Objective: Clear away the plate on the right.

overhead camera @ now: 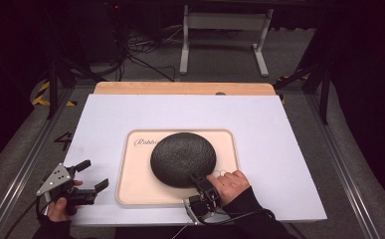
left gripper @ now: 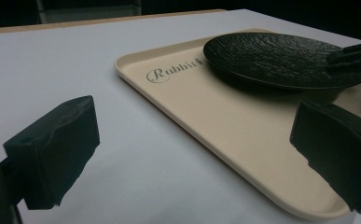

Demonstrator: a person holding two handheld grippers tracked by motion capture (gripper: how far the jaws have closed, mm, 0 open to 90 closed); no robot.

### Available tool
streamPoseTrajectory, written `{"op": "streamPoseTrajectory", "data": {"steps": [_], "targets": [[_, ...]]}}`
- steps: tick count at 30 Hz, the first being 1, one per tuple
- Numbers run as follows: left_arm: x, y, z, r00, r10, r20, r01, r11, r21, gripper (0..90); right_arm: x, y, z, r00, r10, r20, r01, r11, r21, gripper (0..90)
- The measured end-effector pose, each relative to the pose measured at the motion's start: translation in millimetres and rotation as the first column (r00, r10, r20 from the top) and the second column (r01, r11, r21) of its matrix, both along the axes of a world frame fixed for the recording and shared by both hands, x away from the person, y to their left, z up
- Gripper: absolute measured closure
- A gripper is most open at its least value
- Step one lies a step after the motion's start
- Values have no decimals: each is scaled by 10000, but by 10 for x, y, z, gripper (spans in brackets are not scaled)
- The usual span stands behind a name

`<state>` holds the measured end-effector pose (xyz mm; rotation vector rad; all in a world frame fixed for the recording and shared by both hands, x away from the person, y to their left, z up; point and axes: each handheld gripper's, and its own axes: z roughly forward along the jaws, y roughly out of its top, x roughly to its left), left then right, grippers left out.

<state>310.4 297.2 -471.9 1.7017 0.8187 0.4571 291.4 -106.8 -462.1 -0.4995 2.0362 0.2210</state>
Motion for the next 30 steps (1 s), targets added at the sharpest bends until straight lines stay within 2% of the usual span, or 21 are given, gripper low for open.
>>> {"op": "streamPoseTrajectory", "data": {"steps": [4,14,30], "targets": [[0,0,0,10000,-8,4,8,10000,-1,22,2,-5,5,9998,-130,-144,130,9999,8,720],[-1,-1,0,10000,-23,9,23,10000,6,23,-28,0,-63,9980,-272,-567,252,9990,-360,653],[3,0,0,10000,-52,-16,52,10000,3,23,-159,-86,122,9952,-116,-968,113,9999,-42,552]]}}
